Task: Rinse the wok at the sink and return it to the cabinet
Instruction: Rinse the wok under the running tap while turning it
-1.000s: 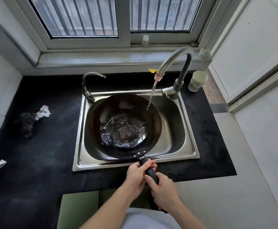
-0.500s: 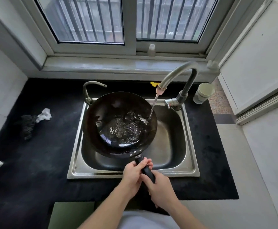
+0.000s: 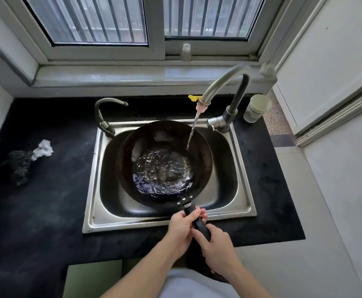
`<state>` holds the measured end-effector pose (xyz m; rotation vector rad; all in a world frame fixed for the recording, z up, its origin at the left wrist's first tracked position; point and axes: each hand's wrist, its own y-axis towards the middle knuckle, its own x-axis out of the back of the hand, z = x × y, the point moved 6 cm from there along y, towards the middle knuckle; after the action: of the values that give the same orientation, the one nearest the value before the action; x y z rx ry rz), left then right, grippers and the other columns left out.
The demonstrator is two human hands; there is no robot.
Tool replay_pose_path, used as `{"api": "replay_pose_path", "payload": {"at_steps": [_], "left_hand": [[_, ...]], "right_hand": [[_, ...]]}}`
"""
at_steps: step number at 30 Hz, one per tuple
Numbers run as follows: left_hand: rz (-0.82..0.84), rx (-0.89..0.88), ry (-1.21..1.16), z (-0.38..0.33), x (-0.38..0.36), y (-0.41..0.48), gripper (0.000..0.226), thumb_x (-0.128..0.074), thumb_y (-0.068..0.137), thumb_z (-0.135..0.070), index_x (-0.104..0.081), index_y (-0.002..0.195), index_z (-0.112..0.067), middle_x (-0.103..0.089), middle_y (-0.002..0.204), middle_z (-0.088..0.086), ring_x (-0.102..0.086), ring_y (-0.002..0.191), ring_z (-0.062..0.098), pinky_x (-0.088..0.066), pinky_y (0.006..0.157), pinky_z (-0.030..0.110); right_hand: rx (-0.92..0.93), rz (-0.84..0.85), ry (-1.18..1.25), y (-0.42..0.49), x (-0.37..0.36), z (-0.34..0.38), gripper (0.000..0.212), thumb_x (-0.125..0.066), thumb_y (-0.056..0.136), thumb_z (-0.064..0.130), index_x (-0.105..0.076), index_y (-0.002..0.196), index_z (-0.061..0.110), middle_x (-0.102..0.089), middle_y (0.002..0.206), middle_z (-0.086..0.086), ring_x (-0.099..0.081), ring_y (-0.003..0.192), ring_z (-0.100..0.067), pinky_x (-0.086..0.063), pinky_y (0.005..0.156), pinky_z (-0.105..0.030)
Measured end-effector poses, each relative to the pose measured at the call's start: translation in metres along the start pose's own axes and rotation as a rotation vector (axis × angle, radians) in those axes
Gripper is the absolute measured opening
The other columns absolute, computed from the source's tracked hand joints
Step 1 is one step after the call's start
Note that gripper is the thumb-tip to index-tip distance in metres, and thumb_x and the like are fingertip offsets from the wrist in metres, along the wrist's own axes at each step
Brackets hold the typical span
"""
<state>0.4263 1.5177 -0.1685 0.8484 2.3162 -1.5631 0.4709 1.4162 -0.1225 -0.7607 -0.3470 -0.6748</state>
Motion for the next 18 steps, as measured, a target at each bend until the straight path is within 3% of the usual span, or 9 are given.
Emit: {"api": "replay_pose_path", "payload": {"at_steps": [5, 12, 18], "left_hand": [[0.001, -0.018, -0.028, -0.007, -0.018, 0.006, 0.019, -0.059, 0.092, 0.001, -0.06, 0.107, 0.012, -0.069, 0.083, 0.018, -0.066, 0.069, 0.022, -0.057, 0.068, 0.03], [-0.063, -0.085, -0.036, -0.021, -0.006, 0.003, 0.025, -0.06, 0.093, 0.0, -0.059, 0.113, 0.015, -0.069, 0.09, 0.019, -0.068, 0.072, 0.02, -0.058, 0.068, 0.027], [-0.047, -0.028, 0.005, -0.004, 0.008, -0.003, 0.028, -0.061, 0.093, -0.004, -0.061, 0.112, 0.017, -0.07, 0.084, 0.016, -0.068, 0.075, 0.022, -0.055, 0.08, 0.035]], "right_hand": [[0.058, 0.002, -0.05, 0.015, 0.014, 0.003, 0.022, -0.062, 0.092, 0.047, -0.067, 0.094, 0.026, -0.066, 0.069, 0.006, -0.061, 0.063, -0.005, -0.043, 0.057, -0.017], [0.107, 0.061, -0.05, 0.021, 0.006, 0.018, 0.014, -0.062, 0.093, 0.045, -0.059, 0.086, 0.033, -0.062, 0.066, 0.009, -0.058, 0.06, -0.004, -0.039, 0.056, -0.014], [0.067, 0.092, -0.05, 0.005, -0.002, 0.009, 0.015, -0.062, 0.094, 0.043, -0.056, 0.083, 0.035, -0.06, 0.062, 0.009, -0.057, 0.05, 0.0, -0.039, 0.05, -0.012]]}}
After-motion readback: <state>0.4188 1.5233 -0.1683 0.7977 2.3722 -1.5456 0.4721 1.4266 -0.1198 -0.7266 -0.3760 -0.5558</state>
